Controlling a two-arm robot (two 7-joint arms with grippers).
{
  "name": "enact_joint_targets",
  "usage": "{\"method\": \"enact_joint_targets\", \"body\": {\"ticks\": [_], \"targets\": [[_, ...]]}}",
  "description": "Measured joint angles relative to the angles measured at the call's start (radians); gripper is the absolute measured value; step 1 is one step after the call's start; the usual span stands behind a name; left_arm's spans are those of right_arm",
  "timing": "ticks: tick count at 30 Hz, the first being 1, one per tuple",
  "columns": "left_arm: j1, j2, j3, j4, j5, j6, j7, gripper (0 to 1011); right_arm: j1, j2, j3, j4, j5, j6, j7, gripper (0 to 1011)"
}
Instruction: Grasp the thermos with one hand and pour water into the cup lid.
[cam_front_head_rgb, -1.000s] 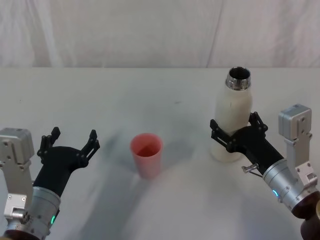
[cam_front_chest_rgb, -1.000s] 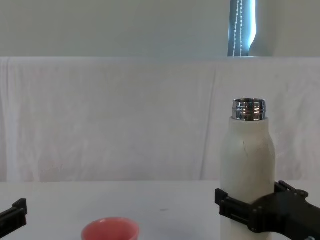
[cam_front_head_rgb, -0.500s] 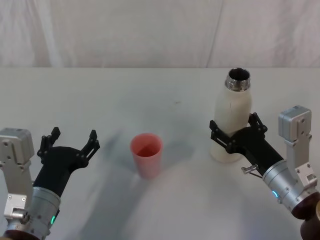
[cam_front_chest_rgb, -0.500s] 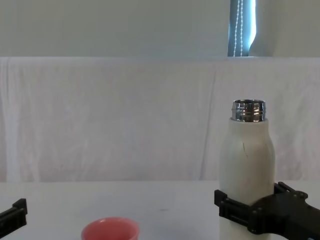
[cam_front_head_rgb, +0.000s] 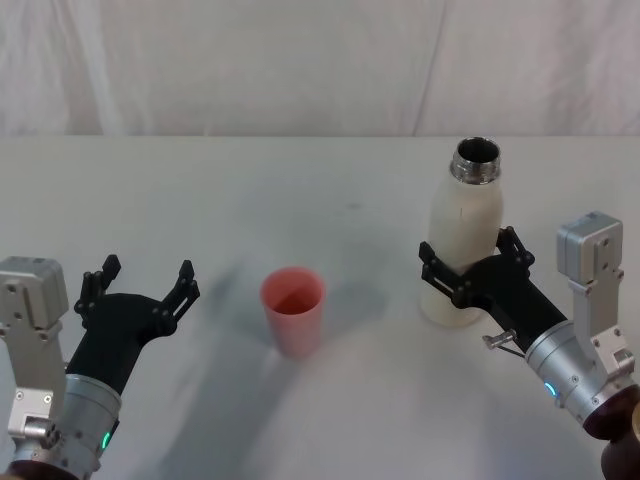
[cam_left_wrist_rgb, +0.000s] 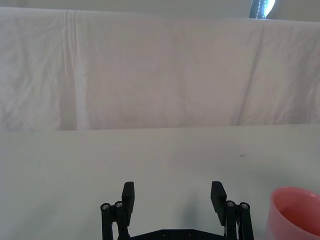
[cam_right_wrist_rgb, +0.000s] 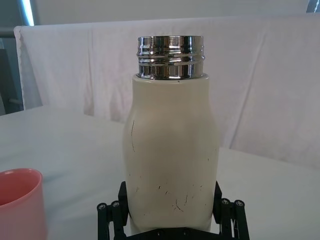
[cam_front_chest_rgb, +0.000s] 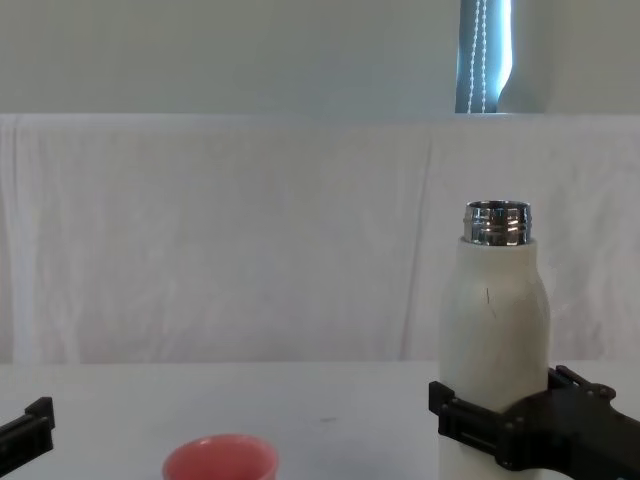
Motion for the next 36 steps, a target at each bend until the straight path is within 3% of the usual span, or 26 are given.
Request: {"method": "enact_joint_targets", "body": {"ticks": [23, 36], "targets": [[0.000, 0.000, 0.000, 0.000, 0.000, 0.000, 0.000, 1001, 0.001, -0.003, 0.001, 0.009, 0.004, 0.001, -0.003, 1001], [0.000, 0.000, 0.000, 0.000, 0.000, 0.000, 0.000, 1001, -0.032, 0.014, 0.018, -0.035, 0.012, 0.006, -0.006, 1001]]}}
